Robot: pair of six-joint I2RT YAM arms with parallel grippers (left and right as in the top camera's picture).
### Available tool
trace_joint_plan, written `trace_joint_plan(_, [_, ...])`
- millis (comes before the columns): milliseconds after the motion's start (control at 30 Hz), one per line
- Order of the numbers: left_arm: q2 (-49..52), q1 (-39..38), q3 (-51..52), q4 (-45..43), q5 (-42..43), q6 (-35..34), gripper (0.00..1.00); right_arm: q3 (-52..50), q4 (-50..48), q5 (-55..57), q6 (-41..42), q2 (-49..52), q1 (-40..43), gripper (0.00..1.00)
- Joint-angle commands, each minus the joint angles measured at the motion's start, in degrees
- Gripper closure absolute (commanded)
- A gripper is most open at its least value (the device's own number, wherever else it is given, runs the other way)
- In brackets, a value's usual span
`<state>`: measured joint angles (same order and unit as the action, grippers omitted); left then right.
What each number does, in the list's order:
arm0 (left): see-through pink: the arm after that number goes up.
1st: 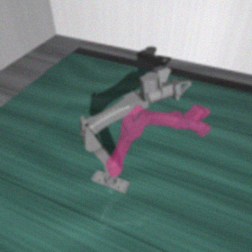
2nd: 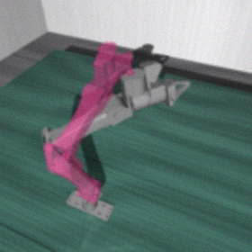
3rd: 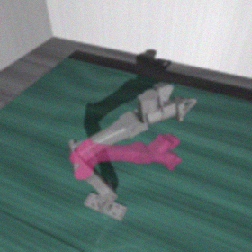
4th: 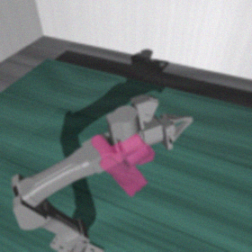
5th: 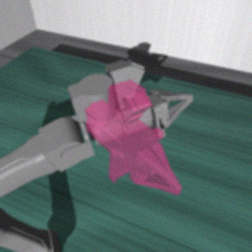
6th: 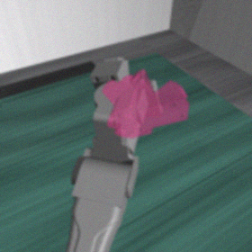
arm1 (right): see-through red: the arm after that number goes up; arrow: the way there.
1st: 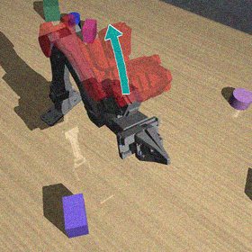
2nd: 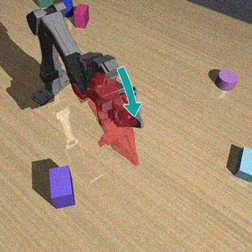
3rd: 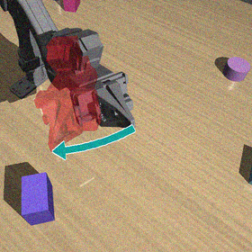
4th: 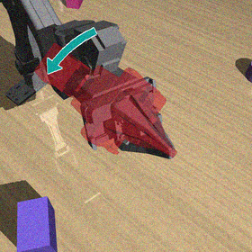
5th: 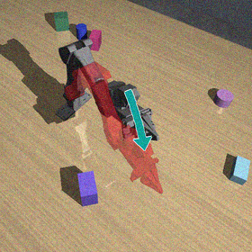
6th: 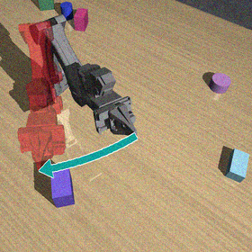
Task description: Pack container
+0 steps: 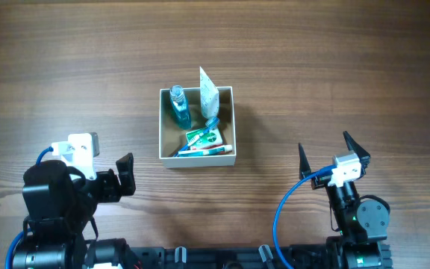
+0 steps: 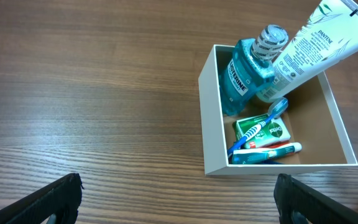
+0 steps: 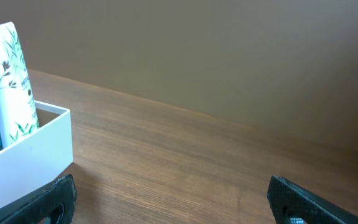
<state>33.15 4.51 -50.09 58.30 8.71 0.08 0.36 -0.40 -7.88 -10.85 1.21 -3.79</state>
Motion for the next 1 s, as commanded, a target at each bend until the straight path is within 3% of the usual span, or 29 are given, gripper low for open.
trace_joint_plan(0, [-0.3,0.2,0.3,-0.2,2.4,-0.6,0.00,0.0,-0.2,0.1,-1.1,0.0,0.3,0.00])
trace_joint_plan(333, [-0.3,0.2,0.3,0.9,1.6,-0.4,0.00,0.0,-0.2,0.1,-1.1,0.0,0.3,0.00])
trace_joint_plan(433, [-4.5,0.1,3.6,-1.1,2.1,-0.4,0.00,0.0,-0.2,0.1,-1.1,0.0,0.3,0.00])
trace_joint_plan(567, [-18.1,0.3,21.5,-17.9,2.2,0.5,0.00,0.0,-0.2,0.1,-1.1,0.0,0.3,0.00])
trace_joint_plan(700, [-28.3,0.1,43.3,-49.4,2.1,7.3,0.00,0.0,-0.2,0.1,-1.1,0.0,0.3,0.00])
trace_joint_plan(767, [-30.7,0.1,48.7,-57.2,1.9,7.3,0.00,0.0,-0.2,0.1,-1.1,0.0,0.3,0.00])
trace_joint_plan(967, [-33.0,-3.8,49.8,-54.2,-3.6,8.3,0.00,0.0,-0.2,0.1,-1.1,0.0,0.3,0.00])
